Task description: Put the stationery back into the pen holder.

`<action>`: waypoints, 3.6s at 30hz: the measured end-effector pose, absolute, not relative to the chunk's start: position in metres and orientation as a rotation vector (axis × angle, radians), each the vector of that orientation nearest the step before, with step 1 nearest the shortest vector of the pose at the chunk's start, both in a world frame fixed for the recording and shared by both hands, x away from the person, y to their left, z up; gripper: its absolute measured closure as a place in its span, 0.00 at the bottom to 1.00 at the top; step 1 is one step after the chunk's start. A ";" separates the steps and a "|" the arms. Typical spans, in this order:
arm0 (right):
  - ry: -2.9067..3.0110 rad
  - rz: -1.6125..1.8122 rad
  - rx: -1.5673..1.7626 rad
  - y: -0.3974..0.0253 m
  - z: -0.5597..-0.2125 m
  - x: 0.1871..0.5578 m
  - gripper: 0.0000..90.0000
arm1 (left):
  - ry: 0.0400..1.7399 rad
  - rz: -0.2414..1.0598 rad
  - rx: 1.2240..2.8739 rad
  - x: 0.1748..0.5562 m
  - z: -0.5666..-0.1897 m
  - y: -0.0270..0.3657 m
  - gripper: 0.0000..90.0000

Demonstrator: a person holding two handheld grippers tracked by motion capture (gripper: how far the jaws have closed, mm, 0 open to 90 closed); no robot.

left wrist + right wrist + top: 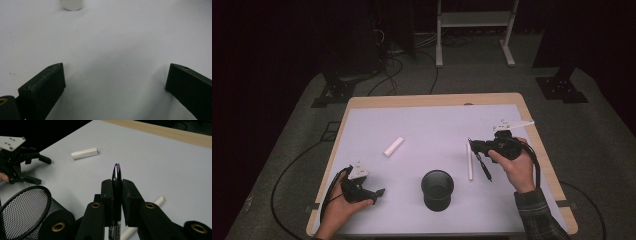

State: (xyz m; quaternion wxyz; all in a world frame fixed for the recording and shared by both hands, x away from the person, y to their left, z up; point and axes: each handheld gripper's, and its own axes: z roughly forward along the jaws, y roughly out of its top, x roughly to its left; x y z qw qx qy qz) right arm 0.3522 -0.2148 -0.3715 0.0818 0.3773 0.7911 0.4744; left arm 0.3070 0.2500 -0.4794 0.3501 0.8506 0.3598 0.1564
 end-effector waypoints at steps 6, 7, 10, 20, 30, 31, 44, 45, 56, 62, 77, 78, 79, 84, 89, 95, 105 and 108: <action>2.371 1.447 1.094 -0.209 -0.369 0.349 0.88 | 0.930 0.405 2.208 0.307 -0.479 0.250 0.02; 2.373 1.451 1.092 -0.208 -0.368 0.348 0.88 | 0.930 0.405 2.208 0.307 -0.479 0.250 0.02; 2.376 1.459 1.071 -0.204 -0.366 0.346 0.88 | 0.930 0.404 2.208 0.307 -0.479 0.250 0.02; 2.393 1.510 1.016 -0.194 -0.358 0.339 0.88 | 0.933 0.402 2.206 0.307 -0.479 0.250 0.02; 2.407 1.540 0.964 -0.182 -0.353 0.333 0.88 | 0.933 0.403 2.206 0.307 -0.479 0.250 0.02; 2.408 1.540 0.959 -0.181 -0.352 0.332 0.88 | 0.933 0.403 2.206 0.307 -0.479 0.250 0.02; 2.423 1.576 0.888 -0.165 -0.341 0.327 0.88 | 0.931 0.403 2.211 0.307 -0.479 0.250 0.02; 2.424 1.581 0.885 -0.164 -0.341 0.328 0.88 | 0.930 0.403 2.211 0.307 -0.479 0.250 0.02; 2.441 1.607 0.840 -0.147 -0.332 0.328 0.88 | 0.933 0.402 2.207 0.307 -0.479 0.250 0.02; 2.452 1.617 0.824 -0.141 -0.328 0.328 0.88 | 0.933 0.403 2.206 0.307 -0.479 0.250 0.02; 2.455 1.654 0.778 -0.128 -0.321 0.326 0.88 | 0.931 0.404 2.209 0.307 -0.479 0.250 0.02; 2.456 1.655 0.781 -0.127 -0.320 0.325 0.88 | 0.931 0.404 2.209 0.307 -0.479 0.250 0.02; 2.456 1.653 0.774 -0.125 -0.320 0.325 0.88 | 0.931 0.403 2.209 0.307 -0.479 0.250 0.02; 2.463 1.660 0.768 -0.120 -0.320 0.325 0.88 | 0.931 0.404 2.209 0.307 -0.479 0.250 0.02; 2.479 1.659 0.755 -0.114 -0.323 0.325 0.88 | 0.931 0.404 2.209 0.307 -0.479 0.250 0.02; 2.496 1.655 0.729 -0.105 -0.326 0.324 0.88 | 0.931 0.403 2.209 0.307 -0.479 0.250 0.02; 2.527 1.646 0.701 -0.096 -0.337 0.324 0.88 | 0.931 0.404 2.208 0.307 -0.479 0.250 0.02; 2.535 1.638 0.697 -0.095 -0.341 0.324 0.88 | 0.931 0.404 2.208 0.307 -0.479 0.250 0.02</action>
